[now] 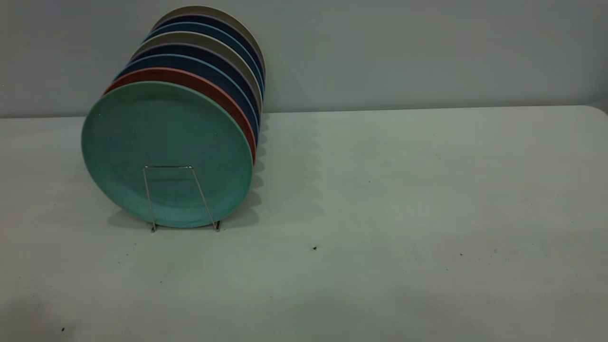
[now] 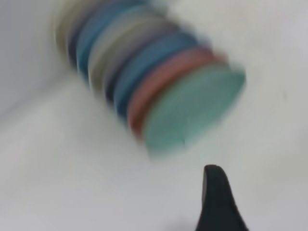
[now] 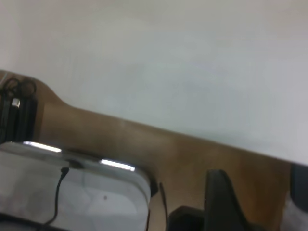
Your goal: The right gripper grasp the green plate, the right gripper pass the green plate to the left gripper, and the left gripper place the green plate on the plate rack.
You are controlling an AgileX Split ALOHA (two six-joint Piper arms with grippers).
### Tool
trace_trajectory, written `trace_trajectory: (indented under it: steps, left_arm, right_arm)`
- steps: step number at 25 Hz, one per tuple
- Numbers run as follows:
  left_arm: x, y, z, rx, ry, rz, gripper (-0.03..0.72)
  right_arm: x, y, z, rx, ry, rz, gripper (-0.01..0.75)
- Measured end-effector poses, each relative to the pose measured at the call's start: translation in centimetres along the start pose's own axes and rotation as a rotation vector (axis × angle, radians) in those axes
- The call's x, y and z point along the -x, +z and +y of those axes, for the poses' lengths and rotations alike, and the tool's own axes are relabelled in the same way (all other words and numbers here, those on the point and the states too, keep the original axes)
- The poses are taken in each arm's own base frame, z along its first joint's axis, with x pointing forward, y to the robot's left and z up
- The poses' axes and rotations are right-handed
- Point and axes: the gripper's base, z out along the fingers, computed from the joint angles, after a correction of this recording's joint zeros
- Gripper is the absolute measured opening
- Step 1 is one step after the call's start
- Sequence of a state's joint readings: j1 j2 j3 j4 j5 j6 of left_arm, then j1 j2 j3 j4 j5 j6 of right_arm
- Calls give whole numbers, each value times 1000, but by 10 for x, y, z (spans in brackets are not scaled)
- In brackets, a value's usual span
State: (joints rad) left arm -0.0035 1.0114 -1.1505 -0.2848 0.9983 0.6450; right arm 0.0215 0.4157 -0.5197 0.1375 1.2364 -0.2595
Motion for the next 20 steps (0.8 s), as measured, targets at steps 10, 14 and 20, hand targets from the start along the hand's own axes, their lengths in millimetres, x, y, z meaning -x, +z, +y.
trace_trajectory:
  steps: [10, 14, 20]
  left_arm:
    - [-106, -19, -49, 107, -283, 186, 495]
    - [-147, -7, -68, 110, -302, 204, 495]
    - [-182, 6, -83, 142, -375, 187, 495]
  right_arm:
    - [-13, -5, 0, -57, 57, -185, 445]
    - [-13, -4, 1, -30, 27, -193, 445]
    - [-13, -4, 2, -17, 31, -195, 445]
